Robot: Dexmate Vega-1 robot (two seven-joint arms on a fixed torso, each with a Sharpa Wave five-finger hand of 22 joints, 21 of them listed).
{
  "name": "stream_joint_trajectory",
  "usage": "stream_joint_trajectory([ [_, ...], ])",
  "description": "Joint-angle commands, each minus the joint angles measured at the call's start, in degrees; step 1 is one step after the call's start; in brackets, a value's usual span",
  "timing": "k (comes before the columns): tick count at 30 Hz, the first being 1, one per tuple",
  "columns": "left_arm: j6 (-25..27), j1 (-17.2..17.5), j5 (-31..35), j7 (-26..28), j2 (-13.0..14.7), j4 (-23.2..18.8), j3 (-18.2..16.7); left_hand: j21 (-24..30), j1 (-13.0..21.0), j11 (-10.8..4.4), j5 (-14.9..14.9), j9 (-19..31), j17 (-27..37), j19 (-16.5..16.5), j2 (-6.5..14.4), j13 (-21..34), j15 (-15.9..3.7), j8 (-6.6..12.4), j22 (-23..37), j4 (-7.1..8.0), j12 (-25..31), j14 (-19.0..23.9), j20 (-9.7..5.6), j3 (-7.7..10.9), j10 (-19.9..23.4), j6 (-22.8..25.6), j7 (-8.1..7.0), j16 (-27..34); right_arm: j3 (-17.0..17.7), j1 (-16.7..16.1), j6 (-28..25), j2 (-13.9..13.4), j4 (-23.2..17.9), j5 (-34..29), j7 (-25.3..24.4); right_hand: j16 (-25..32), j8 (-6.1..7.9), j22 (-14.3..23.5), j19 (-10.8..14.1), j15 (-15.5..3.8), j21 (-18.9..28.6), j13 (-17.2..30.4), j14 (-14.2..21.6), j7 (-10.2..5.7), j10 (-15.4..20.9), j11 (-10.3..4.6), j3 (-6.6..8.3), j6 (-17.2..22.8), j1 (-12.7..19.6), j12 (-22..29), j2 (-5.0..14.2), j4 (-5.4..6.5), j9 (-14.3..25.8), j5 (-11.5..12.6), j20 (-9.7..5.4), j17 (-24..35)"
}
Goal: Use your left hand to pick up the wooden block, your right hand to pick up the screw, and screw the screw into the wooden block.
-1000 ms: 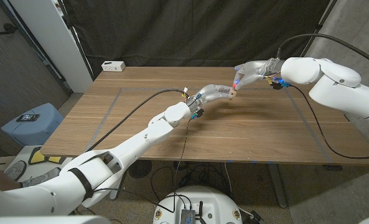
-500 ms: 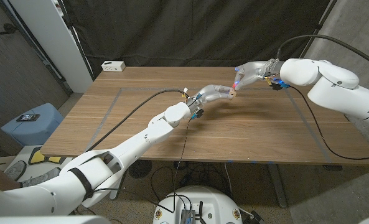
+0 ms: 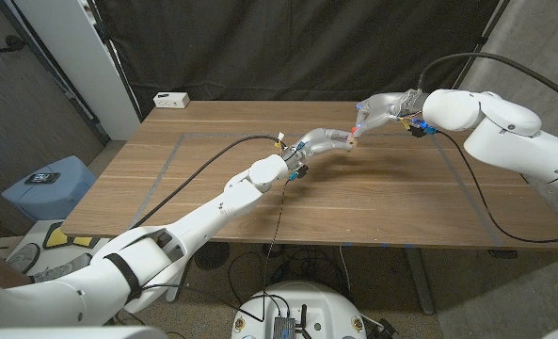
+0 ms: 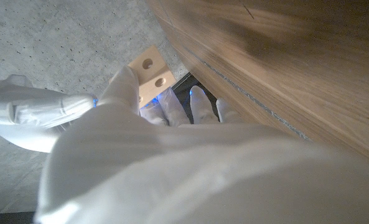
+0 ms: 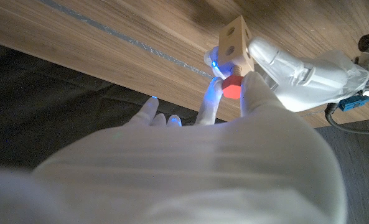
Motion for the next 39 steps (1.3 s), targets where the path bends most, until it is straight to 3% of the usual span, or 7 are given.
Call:
stream_joint_trajectory([
  [1,-0.1,-0.1,-0.1,-0.4,-0.1,0.1,0.1,0.1,0.0,-0.29,0.3,0.1,0.1,0.4,0.7,0.1,-3.44,0.2,0.1,0.29,0.1,0.3,0.07,0.17,0.1,0.5,-0.29,0.3,-1.0,0.4,-1.0,0.5,-0.5,-2.3,0.3,0.5,0.97,0.2,0.7,0.01,0.4,0.0,1.0,0.07,1.3,-0.13,-0.35,1.1,-1.4,0.4,-0.24,0.43,0.6,-0.4,0.01,0.3],
  [16,-0.7,-0.6,-0.5,-1.3,-0.4,1.3,0.2,0.1,0.1,-0.3,0.3,0.1,0.1,0.6,0.7,0.1,-3.42,0.15,0.1,0.28,0.1,0.4,0.0,0.18,0.1,0.4,-0.39,0.3,-2.4,0.8,-3.1,1.6,-1.0,-6.6,0.8,1.3,5.15,0.2,1.9,-0.93,0.4,0.0,4.1,-0.69,5.4,-1.96,-1.72,6.5,-5.1,0.8,-0.69,1.16,2.4,-0.9,0.19,0.2],
  [28,-1.3,-1.3,-0.9,-2.1,-1.1,3.2,0.3,0.2,0.3,-0.3,0.4,0.1,0.1,0.7,0.8,0.1,-3.38,0.14,0.1,0.21,0.1,0.4,0.0,0.22,0.2,0.4,-0.39,0.4,-2.9,1.3,-4.4,1.8,-1.0,-8.3,2.5,1.0,5.14,0.2,1.8,-0.84,0.1,0.0,4.3,0.17,5.5,-1.05,-3.19,5.1,-7.8,0.2,-2.38,1.53,2.4,-1.4,0.29,0.1],
  [39,-2.1,-2.1,-1.0,-2.7,-1.8,4.9,0.5,0.2,0.3,-0.28,0.4,0.1,0.1,0.7,0.8,0.1,-3.36,0.11,0.1,0.22,0.1,0.4,0.03,0.24,0.2,0.3,-0.35,0.4,-2.2,1.1,-4.2,1.2,-0.9,-7.9,3.3,0.4,4.14,0.2,0.8,-0.2,-0.3,0.1,3.7,3.08,3.7,0.18,-4.63,-0.6,-11.3,-1.3,-3.26,2.3,2.9,-1.5,0.68,0.0],
])
